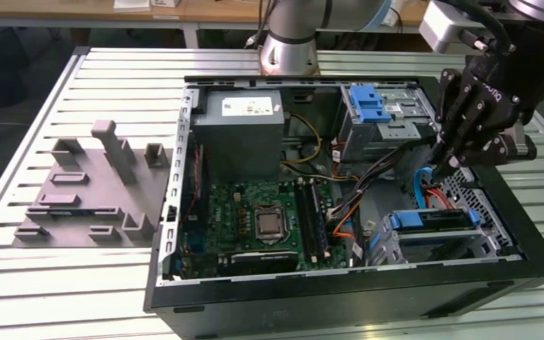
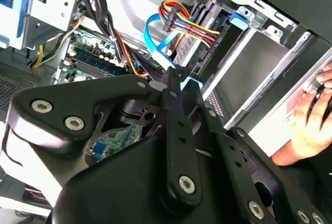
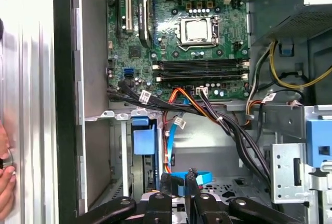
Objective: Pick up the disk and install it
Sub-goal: 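Insert the second disk wire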
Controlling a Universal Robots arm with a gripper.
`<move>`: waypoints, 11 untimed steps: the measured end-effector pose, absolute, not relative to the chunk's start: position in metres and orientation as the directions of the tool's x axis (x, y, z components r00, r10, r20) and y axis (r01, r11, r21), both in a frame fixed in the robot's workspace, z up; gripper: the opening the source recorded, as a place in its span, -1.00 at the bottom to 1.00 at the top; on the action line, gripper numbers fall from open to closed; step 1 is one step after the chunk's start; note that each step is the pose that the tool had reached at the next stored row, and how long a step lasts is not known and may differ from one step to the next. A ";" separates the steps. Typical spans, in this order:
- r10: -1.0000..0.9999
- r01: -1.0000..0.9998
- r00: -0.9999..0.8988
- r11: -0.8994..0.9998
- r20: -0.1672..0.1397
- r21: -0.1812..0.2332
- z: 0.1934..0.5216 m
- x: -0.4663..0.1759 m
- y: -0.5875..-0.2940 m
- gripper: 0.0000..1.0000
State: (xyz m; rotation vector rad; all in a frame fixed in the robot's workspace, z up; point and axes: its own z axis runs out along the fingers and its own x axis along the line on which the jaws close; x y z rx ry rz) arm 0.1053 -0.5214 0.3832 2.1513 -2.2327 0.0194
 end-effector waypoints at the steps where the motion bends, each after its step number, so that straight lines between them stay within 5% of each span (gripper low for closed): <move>1: -0.999 -0.999 -0.037 0.037 0.038 0.019 0.382 0.105 -0.521 -0.51; 11: -0.997 -0.999 -0.037 0.038 0.061 0.019 0.369 0.105 -0.521 -0.51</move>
